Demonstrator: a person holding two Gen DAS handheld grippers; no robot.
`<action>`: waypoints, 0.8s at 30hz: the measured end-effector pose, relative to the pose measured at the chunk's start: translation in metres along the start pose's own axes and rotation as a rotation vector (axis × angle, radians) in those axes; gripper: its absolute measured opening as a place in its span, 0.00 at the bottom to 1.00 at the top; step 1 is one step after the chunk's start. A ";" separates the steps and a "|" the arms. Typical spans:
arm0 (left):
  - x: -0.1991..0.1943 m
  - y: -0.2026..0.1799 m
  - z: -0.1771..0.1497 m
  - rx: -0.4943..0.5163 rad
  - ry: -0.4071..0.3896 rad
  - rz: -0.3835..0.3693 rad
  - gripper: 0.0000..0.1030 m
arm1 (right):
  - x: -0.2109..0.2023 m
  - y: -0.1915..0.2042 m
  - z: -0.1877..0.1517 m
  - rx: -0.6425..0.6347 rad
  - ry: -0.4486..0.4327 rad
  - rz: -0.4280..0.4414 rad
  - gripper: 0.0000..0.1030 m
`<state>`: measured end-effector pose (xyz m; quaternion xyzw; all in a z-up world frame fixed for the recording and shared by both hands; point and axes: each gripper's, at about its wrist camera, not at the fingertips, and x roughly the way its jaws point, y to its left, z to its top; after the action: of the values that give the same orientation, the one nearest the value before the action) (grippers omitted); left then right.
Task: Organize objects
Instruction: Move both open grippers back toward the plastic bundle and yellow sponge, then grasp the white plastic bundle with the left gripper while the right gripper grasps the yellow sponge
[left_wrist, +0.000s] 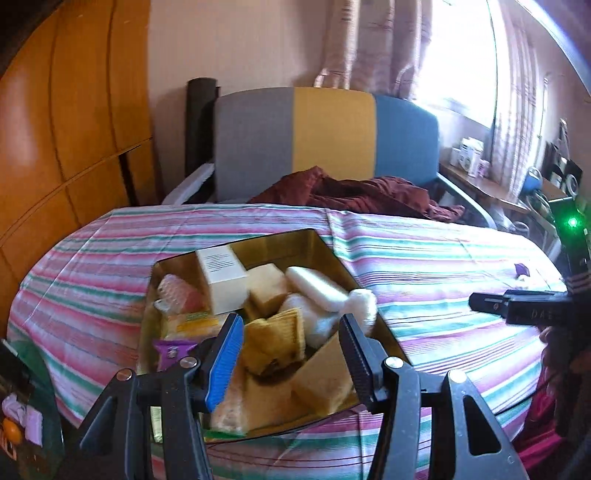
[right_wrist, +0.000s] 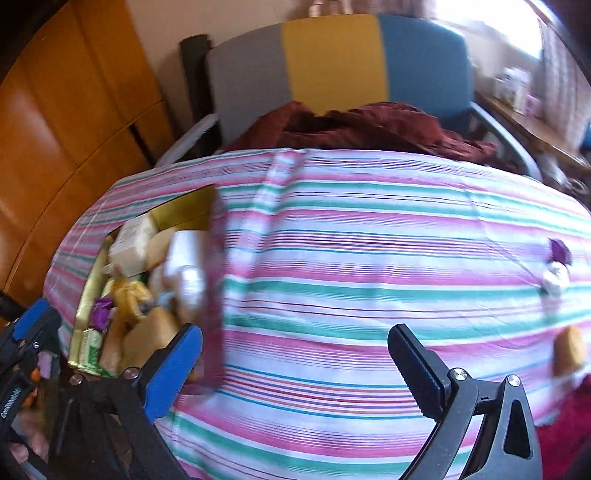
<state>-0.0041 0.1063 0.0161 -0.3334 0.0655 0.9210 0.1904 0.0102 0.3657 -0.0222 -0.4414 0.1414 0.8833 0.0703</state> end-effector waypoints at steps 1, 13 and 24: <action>0.001 -0.004 0.001 0.010 -0.001 -0.008 0.53 | -0.003 -0.010 0.000 0.019 -0.002 -0.009 0.99; 0.021 -0.069 0.018 0.146 0.014 -0.125 0.53 | -0.051 -0.143 -0.009 0.270 -0.056 -0.191 0.99; 0.052 -0.136 0.024 0.256 0.081 -0.254 0.53 | -0.071 -0.246 -0.024 0.518 -0.049 -0.284 0.99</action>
<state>-0.0016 0.2529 0.0020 -0.3488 0.1473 0.8595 0.3433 0.1325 0.5916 -0.0249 -0.4028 0.2974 0.8095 0.3067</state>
